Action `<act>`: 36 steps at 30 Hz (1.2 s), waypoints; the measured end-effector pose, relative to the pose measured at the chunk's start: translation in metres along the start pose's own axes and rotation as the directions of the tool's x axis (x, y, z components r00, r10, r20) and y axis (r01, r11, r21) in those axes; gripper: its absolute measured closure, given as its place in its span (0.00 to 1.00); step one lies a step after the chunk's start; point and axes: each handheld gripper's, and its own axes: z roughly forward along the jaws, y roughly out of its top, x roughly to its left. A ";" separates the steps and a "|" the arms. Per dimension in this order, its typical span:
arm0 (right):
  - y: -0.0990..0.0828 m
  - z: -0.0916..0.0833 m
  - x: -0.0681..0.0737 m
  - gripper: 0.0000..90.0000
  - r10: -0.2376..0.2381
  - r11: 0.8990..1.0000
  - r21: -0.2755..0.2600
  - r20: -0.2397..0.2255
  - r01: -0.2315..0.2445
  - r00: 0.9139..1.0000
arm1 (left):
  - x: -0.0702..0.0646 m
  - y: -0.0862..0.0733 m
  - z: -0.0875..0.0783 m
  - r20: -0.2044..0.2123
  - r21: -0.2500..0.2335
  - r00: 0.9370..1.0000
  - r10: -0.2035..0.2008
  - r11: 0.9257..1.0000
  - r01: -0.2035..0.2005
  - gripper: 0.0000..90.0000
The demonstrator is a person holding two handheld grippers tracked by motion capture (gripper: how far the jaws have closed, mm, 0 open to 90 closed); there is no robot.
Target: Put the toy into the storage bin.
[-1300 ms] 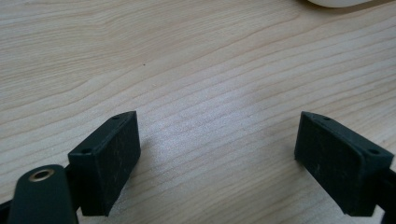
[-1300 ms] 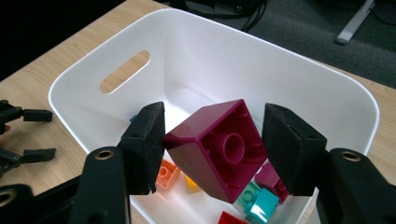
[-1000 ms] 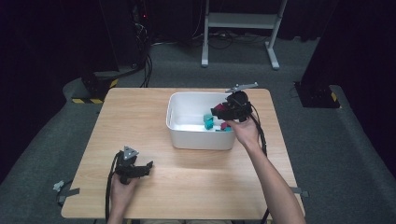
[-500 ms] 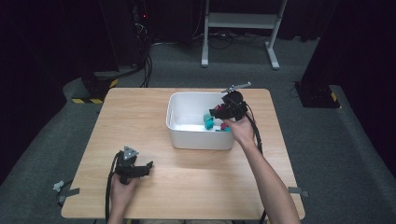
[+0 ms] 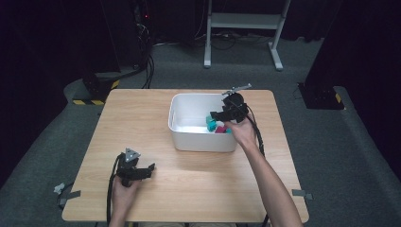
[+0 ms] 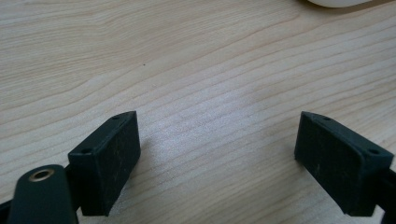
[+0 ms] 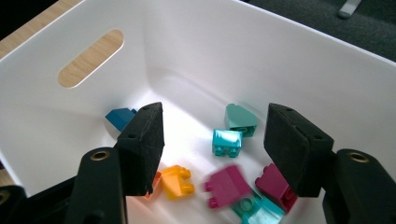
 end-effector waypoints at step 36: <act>-0.028 -0.052 -0.002 0.44 -0.002 0.991 -0.131 -0.062 -0.006 0.998 | 0.000 0.000 0.000 0.000 0.000 1.000 0.000 1.000 0.000 0.16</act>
